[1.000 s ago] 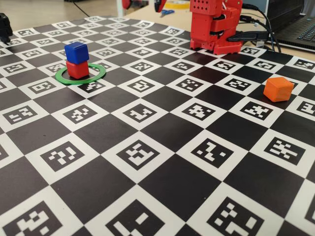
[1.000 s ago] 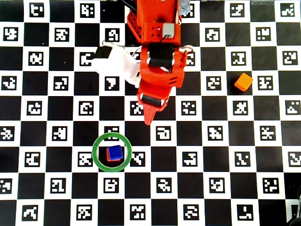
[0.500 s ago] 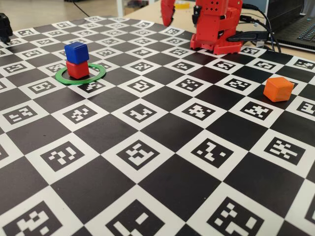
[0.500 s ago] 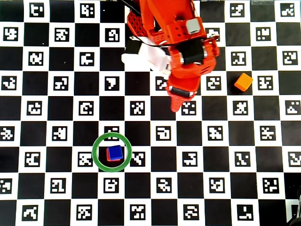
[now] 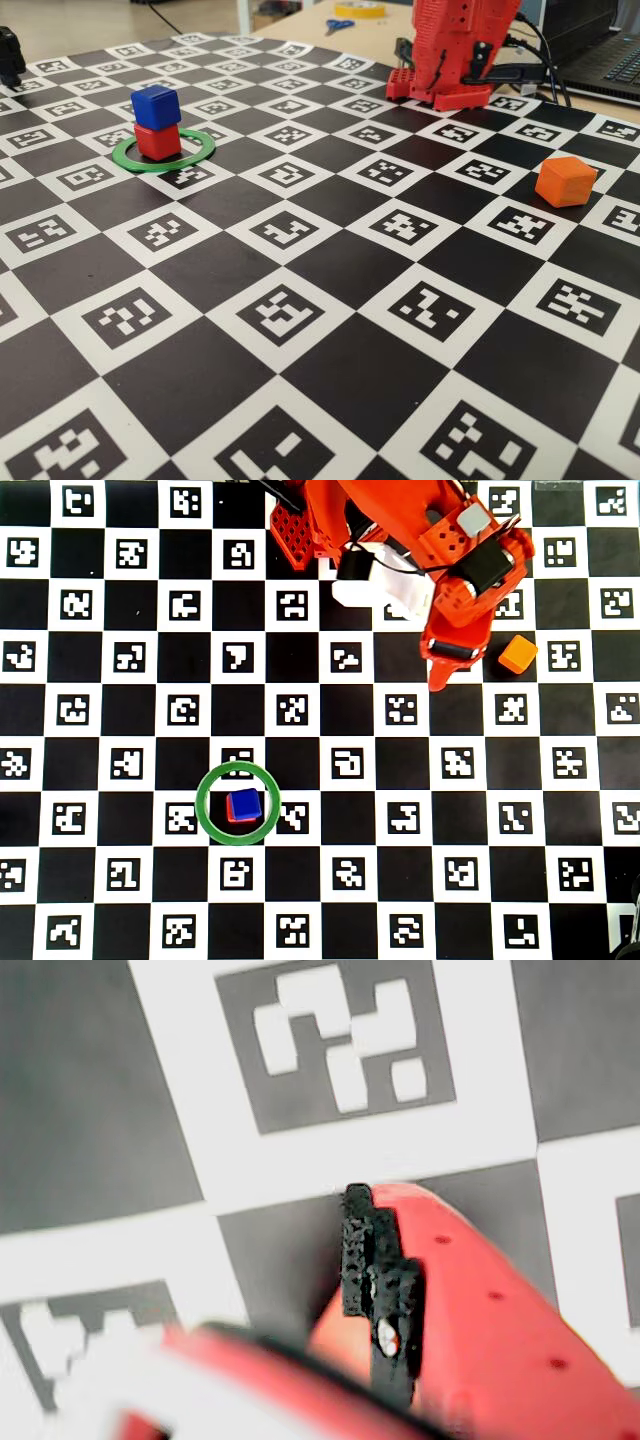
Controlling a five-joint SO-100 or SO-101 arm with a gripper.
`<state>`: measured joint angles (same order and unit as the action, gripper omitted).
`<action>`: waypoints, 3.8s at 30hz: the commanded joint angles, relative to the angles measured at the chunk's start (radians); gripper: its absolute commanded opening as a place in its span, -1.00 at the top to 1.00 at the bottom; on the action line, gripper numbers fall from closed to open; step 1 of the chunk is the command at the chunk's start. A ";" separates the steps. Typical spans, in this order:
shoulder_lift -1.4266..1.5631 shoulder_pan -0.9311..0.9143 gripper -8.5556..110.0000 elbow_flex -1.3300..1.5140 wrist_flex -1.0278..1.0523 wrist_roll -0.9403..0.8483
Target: Grab the red cube then put it in the green circle then put the blue cube on top and finally the orange cube on top
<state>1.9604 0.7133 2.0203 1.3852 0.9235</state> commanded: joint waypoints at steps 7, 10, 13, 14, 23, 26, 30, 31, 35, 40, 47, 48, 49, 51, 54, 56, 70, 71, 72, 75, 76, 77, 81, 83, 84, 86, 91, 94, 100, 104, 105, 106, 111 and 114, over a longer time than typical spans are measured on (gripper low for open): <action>0.094 0.126 0.26 0.026 -0.187 0.057; 0.049 0.189 0.20 -0.014 -0.178 0.089; -0.046 0.255 0.13 -0.110 -0.089 0.124; -0.080 0.270 0.11 -0.153 -0.049 0.137; -0.097 0.207 0.10 -0.150 -0.140 0.362; -0.100 0.201 0.11 -0.135 -0.173 0.417; -0.164 0.201 0.12 -0.153 -0.196 0.486; -0.186 0.204 0.12 -0.173 -0.186 0.495; -0.256 0.272 0.09 -0.227 -0.164 0.566; -0.267 0.336 0.08 -0.230 -0.196 0.615; -0.291 0.408 0.09 -0.229 -0.290 0.678; -0.298 0.411 0.09 -0.229 -0.305 0.687; -0.305 0.413 0.09 -0.229 -0.321 0.698; -0.327 0.405 0.10 -0.229 -0.360 0.718; -0.345 0.390 0.11 -0.212 -0.408 0.736; -0.354 0.377 0.11 -0.193 -0.439 0.744; -0.387 0.336 0.12 -0.100 -0.577 0.765; -0.388 0.334 0.12 -0.094 -0.584 0.765; -0.388 0.333 0.13 -0.084 -0.597 0.765; -0.388 0.328 0.13 -0.052 -0.630 0.765; -0.388 0.325 0.13 -0.043 -0.643 0.765; -0.388 0.324 0.13 -0.034 -0.655 0.765; -0.385 0.311 0.14 0.003 -0.716 0.767; -0.385 0.308 0.14 0.014 -0.738 0.767; -0.385 0.305 0.14 0.015 -0.742 0.767; -0.385 0.302 0.15 0.018 -0.752 0.767; -0.388 0.301 0.16 0.020 -0.769 0.770; -0.388 0.301 0.17 0.021 -0.781 0.773; -0.391 0.296 0.23 0.026 -0.802 0.775; -0.394 0.296 0.30 0.035 -0.818 0.779; -0.394 0.295 0.31 0.040 -0.824 0.781; -0.394 0.295 0.33 0.043 -0.830 0.782; -0.399 0.288 0.42 0.057 -0.857 0.787; -0.399 0.285 0.45 0.058 -0.861 0.790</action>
<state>1.5509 1.0109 2.0877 0.6888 1.6153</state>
